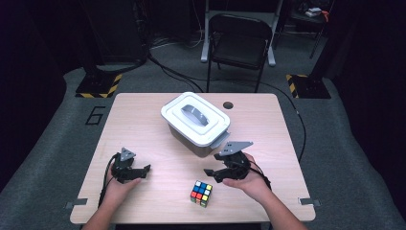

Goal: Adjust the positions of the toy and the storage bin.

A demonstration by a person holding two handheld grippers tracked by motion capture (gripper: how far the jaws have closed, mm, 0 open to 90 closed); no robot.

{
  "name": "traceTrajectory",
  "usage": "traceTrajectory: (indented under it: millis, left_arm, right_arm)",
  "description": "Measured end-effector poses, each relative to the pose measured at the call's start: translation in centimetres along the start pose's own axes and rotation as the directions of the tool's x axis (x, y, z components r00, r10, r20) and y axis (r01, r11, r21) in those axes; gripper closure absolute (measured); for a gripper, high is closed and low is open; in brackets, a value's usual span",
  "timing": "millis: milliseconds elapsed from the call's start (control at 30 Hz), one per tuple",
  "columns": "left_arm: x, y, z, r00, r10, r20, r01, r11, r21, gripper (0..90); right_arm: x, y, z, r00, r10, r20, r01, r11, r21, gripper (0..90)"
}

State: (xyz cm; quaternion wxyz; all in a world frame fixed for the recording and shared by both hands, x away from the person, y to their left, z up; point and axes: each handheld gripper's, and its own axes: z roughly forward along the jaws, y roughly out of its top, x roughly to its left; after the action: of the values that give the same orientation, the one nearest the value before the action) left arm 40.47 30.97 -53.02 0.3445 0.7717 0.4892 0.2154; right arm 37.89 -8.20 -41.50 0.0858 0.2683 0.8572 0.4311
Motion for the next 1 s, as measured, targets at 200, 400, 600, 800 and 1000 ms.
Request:
traceTrajectory:
  millis: [200,400,600,800,1000]
  left_arm:
    - [0.0,0.0,0.0,1.0000,0.000,0.000,0.000,1.0000,0.000,13.8]
    - [0.0,0.0,0.0,1.0000,0.006,-0.001,-0.006,1.0000,0.004,13.8]
    - [0.0,0.0,0.0,1.0000,0.006,0.000,-0.006,1.0000,0.004,13.8]
    - [0.0,0.0,0.0,1.0000,0.006,0.000,-0.006,1.0000,0.004,13.8]
    - [0.0,0.0,0.0,1.0000,0.006,0.000,-0.006,1.0000,0.005,13.8]
  right_arm:
    - [-1.0,1.9,-0.8,0.9987,0.007,0.051,-0.006,1.000,-0.022,32.7]
    - [-2.6,3.7,-1.0,0.9937,0.035,0.107,-0.032,0.999,-0.027,33.2]
    - [-4.0,5.1,-1.0,0.9879,0.056,0.145,-0.052,0.998,-0.032,34.2]
    - [-4.9,6.8,-0.6,0.9813,0.078,0.176,-0.072,0.997,-0.038,35.2]
    - [-5.5,8.2,0.6,0.9795,0.055,0.194,-0.050,0.998,-0.028,35.3]
